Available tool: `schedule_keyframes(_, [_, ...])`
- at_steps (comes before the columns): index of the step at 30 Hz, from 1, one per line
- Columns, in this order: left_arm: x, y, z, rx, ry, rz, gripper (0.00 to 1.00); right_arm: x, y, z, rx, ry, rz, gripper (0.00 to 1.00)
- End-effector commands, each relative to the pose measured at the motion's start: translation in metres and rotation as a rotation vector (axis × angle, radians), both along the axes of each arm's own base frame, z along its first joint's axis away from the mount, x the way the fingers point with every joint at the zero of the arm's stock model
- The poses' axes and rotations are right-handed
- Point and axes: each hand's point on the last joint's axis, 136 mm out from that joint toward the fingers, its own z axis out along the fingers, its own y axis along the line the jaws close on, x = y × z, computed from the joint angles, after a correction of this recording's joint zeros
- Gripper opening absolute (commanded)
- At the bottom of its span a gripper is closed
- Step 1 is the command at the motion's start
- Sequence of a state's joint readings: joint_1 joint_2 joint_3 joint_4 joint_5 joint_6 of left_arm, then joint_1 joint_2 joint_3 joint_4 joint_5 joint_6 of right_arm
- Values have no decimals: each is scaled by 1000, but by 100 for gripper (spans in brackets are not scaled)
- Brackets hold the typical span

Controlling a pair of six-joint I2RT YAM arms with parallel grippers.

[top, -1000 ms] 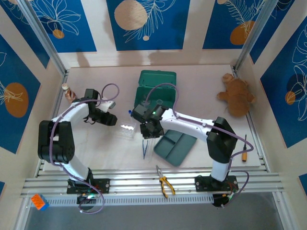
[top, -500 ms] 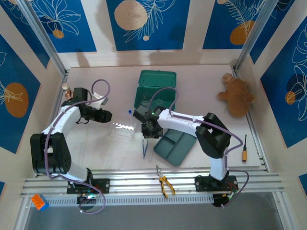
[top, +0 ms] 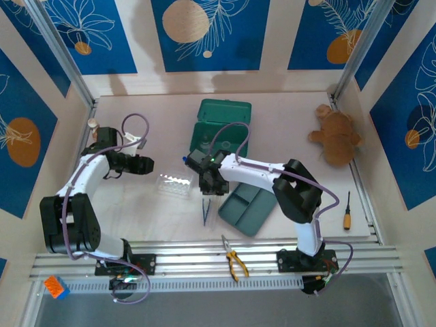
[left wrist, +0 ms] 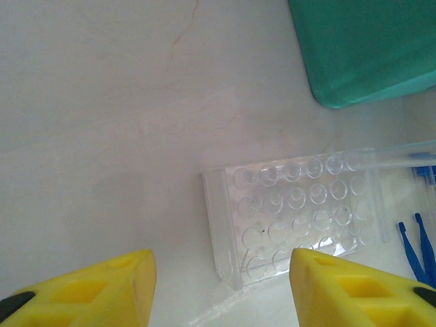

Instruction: Organize the chemistry lab equipment

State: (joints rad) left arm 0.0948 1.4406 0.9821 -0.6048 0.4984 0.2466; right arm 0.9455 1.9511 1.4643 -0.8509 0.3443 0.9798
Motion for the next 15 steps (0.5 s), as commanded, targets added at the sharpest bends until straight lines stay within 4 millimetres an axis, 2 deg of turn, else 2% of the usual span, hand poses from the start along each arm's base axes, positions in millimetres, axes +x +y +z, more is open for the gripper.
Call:
schedule_keyframes(1, [1,1,9,-31,-34,13,54,-13,-15,-10,-90,29,-39,28])
schedule_keyframes(9, [0,3,7,-41,-35,22,54,-27,-7,4,-83,-34,-32,27])
schedule_keyframes(15, [-1,4,7,-49,-35,26,54,-32,-13,-7,-115,-10,-63,27])
